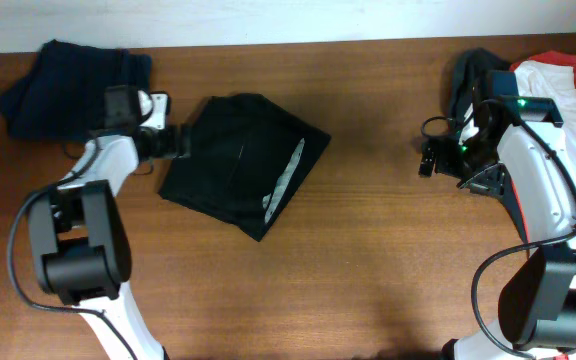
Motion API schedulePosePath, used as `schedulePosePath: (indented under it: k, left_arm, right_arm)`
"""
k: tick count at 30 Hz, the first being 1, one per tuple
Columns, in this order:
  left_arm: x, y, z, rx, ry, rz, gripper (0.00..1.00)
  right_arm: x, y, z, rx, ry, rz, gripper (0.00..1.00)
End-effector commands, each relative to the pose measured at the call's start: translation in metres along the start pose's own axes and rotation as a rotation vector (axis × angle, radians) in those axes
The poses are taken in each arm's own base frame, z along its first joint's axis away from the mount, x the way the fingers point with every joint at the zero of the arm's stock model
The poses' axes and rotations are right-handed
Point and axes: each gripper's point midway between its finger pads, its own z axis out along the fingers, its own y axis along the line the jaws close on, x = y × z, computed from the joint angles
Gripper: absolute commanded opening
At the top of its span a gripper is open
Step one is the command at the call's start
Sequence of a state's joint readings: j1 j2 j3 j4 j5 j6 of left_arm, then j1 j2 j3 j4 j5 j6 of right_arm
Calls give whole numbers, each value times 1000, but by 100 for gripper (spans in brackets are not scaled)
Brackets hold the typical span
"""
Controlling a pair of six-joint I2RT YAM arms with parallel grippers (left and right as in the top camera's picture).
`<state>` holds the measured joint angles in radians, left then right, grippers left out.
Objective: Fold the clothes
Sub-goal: 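Grasp the folded black bundle with the left gripper, then carry the bundle to the top-left and place it on the navy garment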
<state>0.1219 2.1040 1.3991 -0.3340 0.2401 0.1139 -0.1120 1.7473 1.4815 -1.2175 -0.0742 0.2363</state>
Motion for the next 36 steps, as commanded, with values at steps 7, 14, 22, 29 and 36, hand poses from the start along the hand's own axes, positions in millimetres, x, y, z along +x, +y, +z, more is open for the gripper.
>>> schedulePosePath:
  k: [7, 14, 22, 29, 36]
  left_arm:
    - [37, -49, 15, 423, 75, -13, 80]
    - [52, -55, 15, 399, 155, -30, 5]
    - [-88, -19, -51, 150, -26, 55, 0]
    - [-144, 9, -75, -41, -186, 106, 0]
    - [-201, 33, -126, -226, -346, 92, 0]
  right_arm:
    - [-6, -2, -10, 7, -39, 9, 99]
    - [-6, -2, -10, 7, -38, 9, 99]
    - [-6, -2, -10, 7, -38, 9, 99]
    - [-6, -2, -10, 7, -39, 9, 99]
    - [-6, -2, -10, 7, -39, 9, 99]
